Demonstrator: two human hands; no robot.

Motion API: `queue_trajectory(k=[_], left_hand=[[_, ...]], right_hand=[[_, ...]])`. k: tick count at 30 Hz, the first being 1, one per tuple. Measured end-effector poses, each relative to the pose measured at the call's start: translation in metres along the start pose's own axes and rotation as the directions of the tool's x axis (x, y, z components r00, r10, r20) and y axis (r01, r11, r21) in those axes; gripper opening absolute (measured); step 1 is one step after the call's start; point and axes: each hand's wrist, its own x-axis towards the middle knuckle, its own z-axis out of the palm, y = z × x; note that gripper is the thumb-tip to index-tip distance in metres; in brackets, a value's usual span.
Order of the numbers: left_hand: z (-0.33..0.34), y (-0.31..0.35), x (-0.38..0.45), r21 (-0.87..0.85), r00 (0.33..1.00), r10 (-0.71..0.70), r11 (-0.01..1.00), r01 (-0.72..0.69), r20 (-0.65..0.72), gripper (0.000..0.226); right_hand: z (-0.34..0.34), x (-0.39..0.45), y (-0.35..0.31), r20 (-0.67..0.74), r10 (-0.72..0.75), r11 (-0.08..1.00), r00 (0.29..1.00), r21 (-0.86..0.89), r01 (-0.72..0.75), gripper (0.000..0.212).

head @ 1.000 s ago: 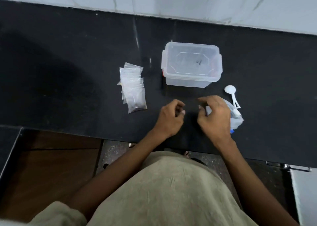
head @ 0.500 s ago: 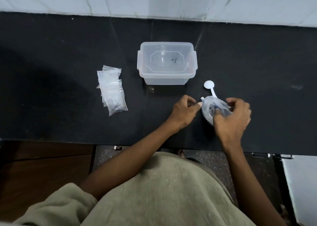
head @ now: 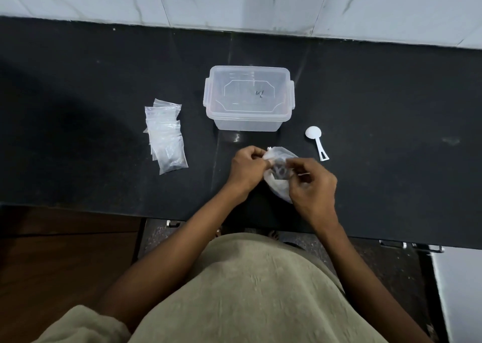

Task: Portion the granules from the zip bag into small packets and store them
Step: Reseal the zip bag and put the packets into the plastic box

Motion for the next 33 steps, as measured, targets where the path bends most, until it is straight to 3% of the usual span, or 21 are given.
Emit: queue_trajectory(k=[2,4,6,9,11,15,18,20,23,25,27,29,31,33], left_hand=[[-0.009,0.0,0.0,-0.061,1.0,0.009,0.998,-0.011,-0.025,0.01],[-0.017,0.001,0.0,-0.141,1.0,-0.009,0.99,0.008,-0.008,0.01],[-0.022,0.003,-0.001,-0.233,0.999,-0.04,0.972,0.046,0.029,0.016],[-0.029,0.004,-0.002,-0.319,0.999,-0.04,0.947,0.04,0.008,0.022],[-0.034,0.003,-0.003,-0.372,0.998,-0.052,0.926,0.057,0.025,0.027],[-0.046,0.007,-0.008,-0.444,0.959,-0.033,0.882,0.161,0.282,0.045],[-0.058,0.007,-0.008,-0.461,0.901,-0.011,0.857,0.232,0.433,0.037],[-0.062,0.005,-0.006,-0.442,0.897,-0.023,0.864,0.24,0.442,0.033],[-0.054,0.002,-0.006,-0.287,0.971,-0.066,0.949,0.132,0.23,0.036],[-0.048,0.0,-0.007,-0.065,0.999,0.041,0.997,-0.04,0.013,0.036],[-0.045,-0.004,-0.008,0.156,0.97,0.195,0.973,-0.172,-0.147,0.032],[-0.045,-0.005,-0.01,0.316,0.9,0.342,0.914,-0.253,-0.269,0.027],[-0.045,-0.004,-0.014,0.418,0.841,0.415,0.871,-0.258,-0.346,0.026],[-0.042,-0.003,-0.016,0.448,0.826,0.398,0.871,-0.203,-0.399,0.029]], right_hand=[[-0.002,0.002,-0.002,-0.11,-0.089,0.99,0.99,-0.12,0.076,0.032],[-0.002,0.008,0.0,-0.062,0.004,0.972,0.998,-0.233,-0.018,0.046],[-0.001,0.017,0.003,0.079,0.206,0.966,0.975,-0.176,-0.19,0.05],[0.002,0.024,0.002,0.233,0.384,0.915,0.893,0.035,-0.403,0.008],[0.005,0.025,0.007,0.235,0.43,0.886,0.872,0.077,-0.457,0.018],[0.011,0.024,0.008,0.281,0.482,0.853,0.83,0.064,-0.518,0.024],[0.013,0.024,0.005,0.261,0.474,0.876,0.841,-0.04,-0.481,0.019],[0.012,0.025,0.005,0.212,0.475,0.88,0.854,-0.126,-0.458,0.022],[0.011,0.027,0.008,0.211,0.46,0.886,0.862,-0.166,-0.433,0.014],[0.011,0.027,0.008,0.307,0.496,0.855,0.812,-0.01,-0.519,0.013],[0.01,0.025,0.005,0.492,0.498,0.726,0.714,0.213,-0.654,0.022],[0.007,0.025,0.004,0.652,0.407,0.59,0.64,0.348,-0.729,0.036],[0.006,0.024,0.003,0.688,0.327,0.568,0.647,0.404,-0.717,0.031],[0.009,0.024,0.001,0.58,0.371,0.68,0.726,0.362,-0.637,0.02]])
